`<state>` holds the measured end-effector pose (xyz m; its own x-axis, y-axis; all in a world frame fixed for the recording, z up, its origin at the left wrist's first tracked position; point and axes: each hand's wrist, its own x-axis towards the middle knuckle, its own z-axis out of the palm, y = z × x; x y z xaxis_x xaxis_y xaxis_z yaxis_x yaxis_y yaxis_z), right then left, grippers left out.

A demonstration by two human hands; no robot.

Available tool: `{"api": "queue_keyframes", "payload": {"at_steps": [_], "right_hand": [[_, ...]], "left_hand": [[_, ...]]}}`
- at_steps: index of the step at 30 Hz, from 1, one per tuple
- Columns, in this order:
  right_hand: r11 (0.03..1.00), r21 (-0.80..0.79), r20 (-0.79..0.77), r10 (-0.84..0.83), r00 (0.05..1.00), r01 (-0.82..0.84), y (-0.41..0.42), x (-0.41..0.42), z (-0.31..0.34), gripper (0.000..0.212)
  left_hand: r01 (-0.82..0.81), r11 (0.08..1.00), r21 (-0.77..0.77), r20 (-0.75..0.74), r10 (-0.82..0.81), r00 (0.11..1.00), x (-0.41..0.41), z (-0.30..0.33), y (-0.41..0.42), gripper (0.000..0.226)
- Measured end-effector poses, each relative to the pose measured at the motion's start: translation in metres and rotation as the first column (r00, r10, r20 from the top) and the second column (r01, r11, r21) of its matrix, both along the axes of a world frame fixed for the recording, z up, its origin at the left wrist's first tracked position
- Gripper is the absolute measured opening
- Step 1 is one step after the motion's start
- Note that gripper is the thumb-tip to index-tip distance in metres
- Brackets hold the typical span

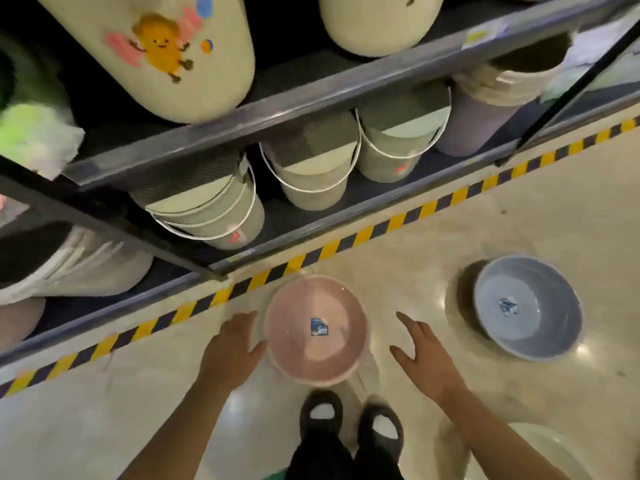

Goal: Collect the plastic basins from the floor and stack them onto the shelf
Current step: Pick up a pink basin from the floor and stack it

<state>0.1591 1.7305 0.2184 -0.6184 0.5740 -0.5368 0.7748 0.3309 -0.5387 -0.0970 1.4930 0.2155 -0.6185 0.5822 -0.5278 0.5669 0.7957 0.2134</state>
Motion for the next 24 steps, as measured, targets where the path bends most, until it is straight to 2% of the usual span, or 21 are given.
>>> {"api": "queue_keyframes", "payload": {"at_steps": [7,10,12,14,18,21,24], "right_hand": [[0.995,-0.088,0.086,-0.042,0.995,0.049,0.004,-0.011,-0.211,0.070],[0.994,-0.101,0.104,-0.032,0.994,0.042,0.002,-0.018,-0.276,0.077],[0.991,-0.125,0.080,-0.040,0.996,0.049,-0.001,-0.025,-0.306,0.078],[0.989,-0.135,0.023,-0.051,0.998,0.054,-0.006,-0.032,-0.324,0.081],[0.981,-0.155,0.035,-0.112,0.993,0.116,-0.008,-0.037,-0.328,0.088],[0.970,-0.189,0.073,-0.142,0.987,0.153,-0.003,-0.030,-0.300,0.088],[0.961,-0.195,0.083,-0.183,0.980,0.196,0.005,-0.016,-0.247,0.089]], "left_hand": [[-0.044,0.991,-0.126,0.107,0.057,0.993,0.021,-0.215,-0.021,0.075],[-0.126,0.982,-0.137,0.107,0.141,0.984,0.014,-0.279,-0.028,0.080],[-0.235,0.967,-0.093,0.137,0.247,0.959,0.011,-0.306,-0.026,0.081],[-0.320,0.946,-0.048,0.154,0.324,0.933,0.009,-0.321,-0.021,0.084],[-0.305,0.951,-0.051,0.126,0.309,0.943,-0.006,-0.316,-0.017,0.090],[-0.274,0.960,-0.061,0.196,0.280,0.940,-0.012,-0.285,-0.008,0.092],[-0.226,0.974,-0.007,0.251,0.220,0.943,-0.017,-0.233,0.008,0.091]]}}
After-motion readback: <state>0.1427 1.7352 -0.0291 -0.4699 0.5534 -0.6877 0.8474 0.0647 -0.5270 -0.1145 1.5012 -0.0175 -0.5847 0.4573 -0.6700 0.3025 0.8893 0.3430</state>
